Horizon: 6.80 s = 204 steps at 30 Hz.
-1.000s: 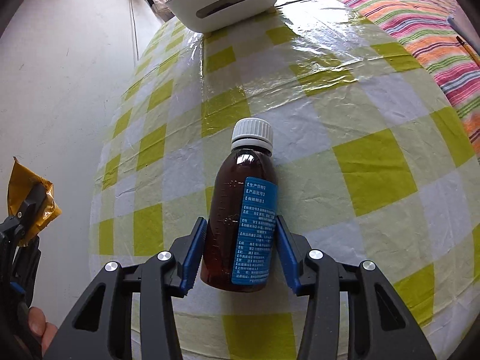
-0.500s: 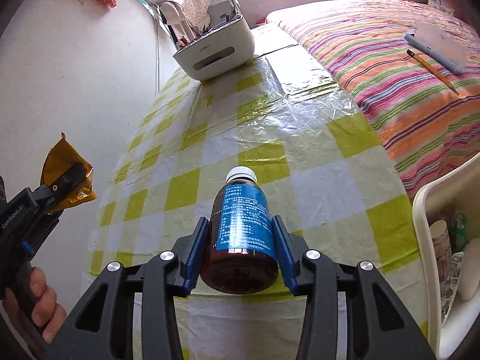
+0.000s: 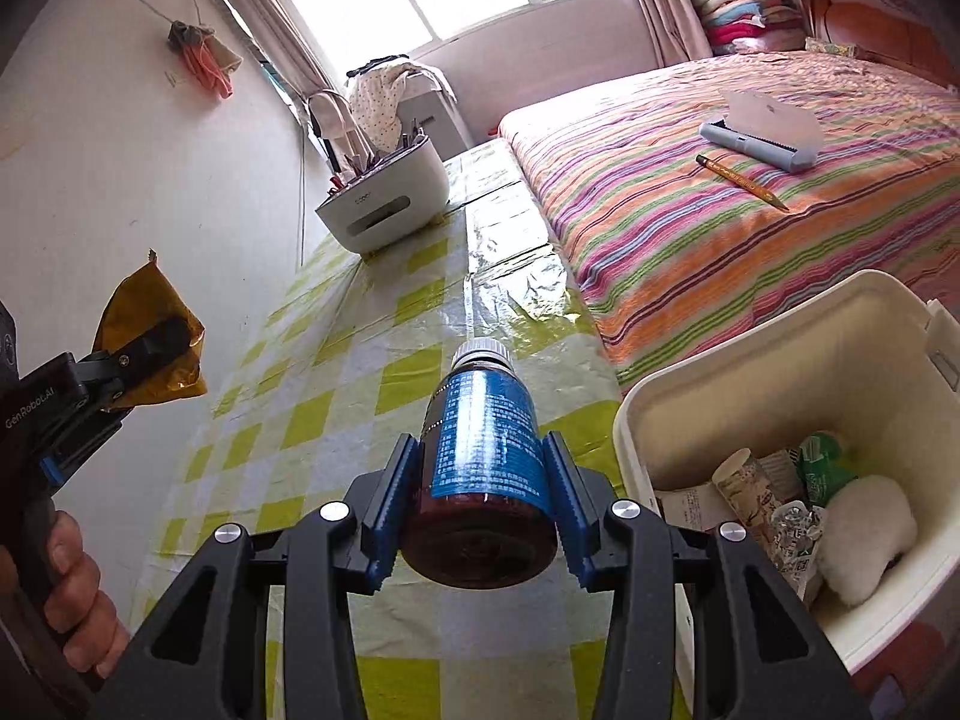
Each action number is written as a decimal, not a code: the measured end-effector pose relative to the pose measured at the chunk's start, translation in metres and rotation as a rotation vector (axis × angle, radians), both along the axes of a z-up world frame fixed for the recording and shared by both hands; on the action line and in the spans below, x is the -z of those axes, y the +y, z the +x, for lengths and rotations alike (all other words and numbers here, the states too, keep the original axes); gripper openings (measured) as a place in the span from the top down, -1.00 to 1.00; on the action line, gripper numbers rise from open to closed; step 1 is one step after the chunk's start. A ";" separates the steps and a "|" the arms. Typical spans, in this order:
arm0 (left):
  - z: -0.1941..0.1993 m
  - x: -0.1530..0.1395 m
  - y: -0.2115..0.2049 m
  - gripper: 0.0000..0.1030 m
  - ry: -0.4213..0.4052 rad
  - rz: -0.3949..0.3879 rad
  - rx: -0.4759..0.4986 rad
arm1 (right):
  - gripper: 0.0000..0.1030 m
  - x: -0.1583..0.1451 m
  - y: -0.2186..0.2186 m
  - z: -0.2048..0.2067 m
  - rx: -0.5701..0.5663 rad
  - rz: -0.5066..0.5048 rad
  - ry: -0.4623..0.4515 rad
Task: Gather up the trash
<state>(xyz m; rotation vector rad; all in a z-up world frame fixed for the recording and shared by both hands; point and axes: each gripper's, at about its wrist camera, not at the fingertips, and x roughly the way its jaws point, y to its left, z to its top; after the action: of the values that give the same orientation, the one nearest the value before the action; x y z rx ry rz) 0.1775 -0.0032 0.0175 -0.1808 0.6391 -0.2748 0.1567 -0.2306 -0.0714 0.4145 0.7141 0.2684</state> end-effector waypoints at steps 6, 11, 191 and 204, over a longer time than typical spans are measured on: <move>-0.002 0.008 -0.031 0.70 0.013 0.022 0.047 | 0.19 -0.004 -0.029 -0.011 0.101 0.025 -0.052; -0.002 0.011 -0.051 0.70 0.018 0.012 0.080 | 0.19 -0.007 -0.049 -0.020 0.172 0.023 -0.086; -0.181 0.065 -0.028 -0.86 -0.190 0.406 -0.152 | -0.75 0.012 -0.021 -0.199 0.223 -0.120 -0.416; -0.181 0.067 -0.031 -0.86 -0.190 0.432 -0.143 | -0.75 0.013 -0.019 -0.196 0.219 -0.125 -0.411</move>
<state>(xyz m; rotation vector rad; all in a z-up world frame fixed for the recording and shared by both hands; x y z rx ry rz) -0.0033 -0.0343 -0.0497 0.2121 0.4808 -0.0115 -0.0397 -0.2493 -0.0845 0.3022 0.2771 0.0953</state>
